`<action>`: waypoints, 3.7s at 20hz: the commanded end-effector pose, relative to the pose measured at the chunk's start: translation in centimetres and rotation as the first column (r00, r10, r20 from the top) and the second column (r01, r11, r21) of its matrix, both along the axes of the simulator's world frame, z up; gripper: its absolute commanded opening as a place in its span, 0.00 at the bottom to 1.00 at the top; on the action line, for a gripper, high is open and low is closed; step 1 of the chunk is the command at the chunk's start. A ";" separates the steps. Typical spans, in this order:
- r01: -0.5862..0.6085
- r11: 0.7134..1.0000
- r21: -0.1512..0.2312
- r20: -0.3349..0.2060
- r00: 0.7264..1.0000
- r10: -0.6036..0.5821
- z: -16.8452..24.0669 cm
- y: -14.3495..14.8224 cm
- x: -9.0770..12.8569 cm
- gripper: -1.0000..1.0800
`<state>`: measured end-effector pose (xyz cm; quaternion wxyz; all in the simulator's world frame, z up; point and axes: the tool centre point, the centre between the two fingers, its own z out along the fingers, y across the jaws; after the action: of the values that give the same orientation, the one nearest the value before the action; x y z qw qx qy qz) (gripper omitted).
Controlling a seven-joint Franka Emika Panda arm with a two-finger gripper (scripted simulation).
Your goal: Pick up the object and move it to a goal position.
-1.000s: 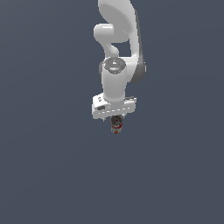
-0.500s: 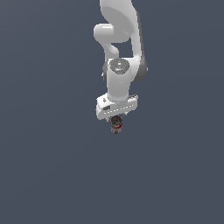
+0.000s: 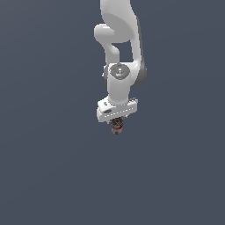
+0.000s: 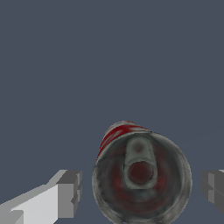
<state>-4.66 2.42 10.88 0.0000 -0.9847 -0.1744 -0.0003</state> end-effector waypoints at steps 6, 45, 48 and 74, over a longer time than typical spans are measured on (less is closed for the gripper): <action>-0.003 1.000 0.000 -0.001 1.000 0.003 -2.9 0.0 -0.1 0.96; -0.004 1.000 0.001 -0.001 1.000 0.004 13.2 -2.6 2.9 0.00; -0.004 1.000 0.001 -0.001 1.000 0.004 16.3 -3.1 3.4 0.00; -0.004 1.000 0.000 -0.001 1.000 0.004 36.3 -6.4 7.8 0.00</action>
<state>2.97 -3.87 46.18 0.0007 -0.9843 -0.1762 0.0017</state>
